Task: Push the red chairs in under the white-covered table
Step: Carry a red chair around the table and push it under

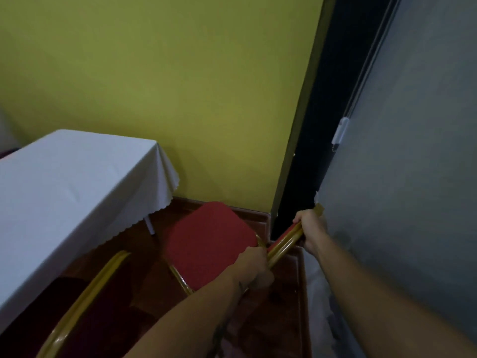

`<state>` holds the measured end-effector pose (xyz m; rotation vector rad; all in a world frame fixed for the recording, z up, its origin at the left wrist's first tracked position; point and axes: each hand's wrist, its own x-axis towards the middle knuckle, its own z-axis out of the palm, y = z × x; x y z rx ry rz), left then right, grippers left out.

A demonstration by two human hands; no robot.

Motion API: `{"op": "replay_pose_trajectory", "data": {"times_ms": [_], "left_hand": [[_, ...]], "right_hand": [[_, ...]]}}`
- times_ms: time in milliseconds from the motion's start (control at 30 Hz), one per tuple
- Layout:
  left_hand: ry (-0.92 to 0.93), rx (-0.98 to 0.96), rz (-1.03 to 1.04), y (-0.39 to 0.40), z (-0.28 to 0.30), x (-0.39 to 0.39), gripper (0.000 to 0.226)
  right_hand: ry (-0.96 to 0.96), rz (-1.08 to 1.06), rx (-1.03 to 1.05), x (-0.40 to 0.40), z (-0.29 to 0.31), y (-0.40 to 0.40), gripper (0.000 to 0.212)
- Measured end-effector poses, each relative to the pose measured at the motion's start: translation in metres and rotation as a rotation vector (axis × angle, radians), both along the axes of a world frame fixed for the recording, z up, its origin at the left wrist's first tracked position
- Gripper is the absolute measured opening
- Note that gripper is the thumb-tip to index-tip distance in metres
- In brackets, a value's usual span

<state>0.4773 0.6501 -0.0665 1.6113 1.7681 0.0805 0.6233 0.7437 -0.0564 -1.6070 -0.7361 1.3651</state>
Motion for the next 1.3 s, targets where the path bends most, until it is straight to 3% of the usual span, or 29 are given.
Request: {"op": "replay_pose_trajectory", "data": {"times_ms": [167,300,400,567,767,1167,1300], "left_hand": [[0.014,0.001,0.075,0.002,0.006,-0.03,0.047],[0.011,-0.003,0.16,0.017,0.01,-0.046,0.047],[0.008,-0.019,0.236,0.035,0.009,-0.056,0.044],[-0.009,-0.054,0.371,0.069,0.005,-0.066,0.048],[-0.041,-0.108,0.524,0.101,0.003,-0.072,0.059],[-0.115,-0.062,0.79,0.116,0.019,-0.119,0.057],[-0.083,0.005,0.851,0.109,0.02,-0.137,0.059]], "right_hand": [[-0.028,0.071,0.008,-0.039,-0.003,0.018,0.045],[-0.046,0.159,0.028,-0.071,-0.007,0.053,0.07],[-0.035,0.254,0.014,-0.091,-0.006,0.079,0.056],[-0.032,0.398,-0.024,-0.116,-0.013,0.13,0.069],[-0.019,0.501,-0.026,-0.146,-0.019,0.171,0.065],[0.007,0.606,-0.062,-0.228,-0.018,0.198,0.068],[-0.038,0.618,-0.055,-0.26,-0.018,0.2,0.095]]}}
